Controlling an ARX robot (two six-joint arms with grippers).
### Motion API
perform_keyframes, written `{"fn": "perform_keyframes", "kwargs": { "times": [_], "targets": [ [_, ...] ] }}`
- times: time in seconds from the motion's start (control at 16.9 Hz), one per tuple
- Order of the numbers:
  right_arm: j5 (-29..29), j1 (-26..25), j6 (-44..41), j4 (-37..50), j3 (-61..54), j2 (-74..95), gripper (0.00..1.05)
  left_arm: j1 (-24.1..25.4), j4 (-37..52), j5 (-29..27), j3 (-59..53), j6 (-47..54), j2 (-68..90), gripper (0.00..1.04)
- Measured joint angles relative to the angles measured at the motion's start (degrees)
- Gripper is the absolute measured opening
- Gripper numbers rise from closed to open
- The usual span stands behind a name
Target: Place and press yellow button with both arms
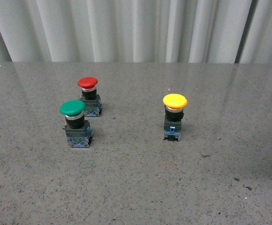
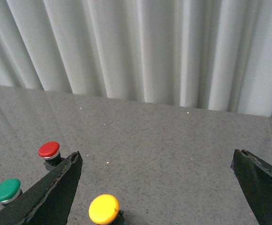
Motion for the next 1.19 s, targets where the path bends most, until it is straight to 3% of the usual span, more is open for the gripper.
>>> {"fn": "perform_keyframes", "kwargs": {
  "times": [0.24,0.71,0.95,1.01,1.07,1.13,1.19],
  "targets": [
    [1.81,6.10,-4.39,-7.80,13.11,15.15,0.98,0.00,0.00,0.00,0.00,0.00,0.00,0.98],
    [2.82,6.84,-4.96,-10.03,14.40,17.46,0.98,0.00,0.00,0.02,0.00,0.00,0.00,0.98],
    [3.26,7.37,-5.20,-10.56,15.30,18.05,0.85,0.00,0.00,0.02,0.00,0.00,0.00,0.98],
    [3.56,7.74,-5.42,-10.58,15.61,18.16,0.80,0.00,0.00,0.00,0.00,-0.02,0.00,0.98],
    [3.78,9.11,-6.47,-11.04,16.33,19.76,0.50,0.00,-0.02,0.00,0.00,0.00,0.00,0.98],
    [5.05,10.56,-7.63,-12.87,17.14,22.99,0.08,0.00,-0.02,0.00,0.00,0.00,0.00,0.98],
    [5.46,11.26,-8.59,-15.21,18.86,26.05,0.02,0.00,-0.02,0.00,0.00,0.00,0.00,0.98]
  ]
}}
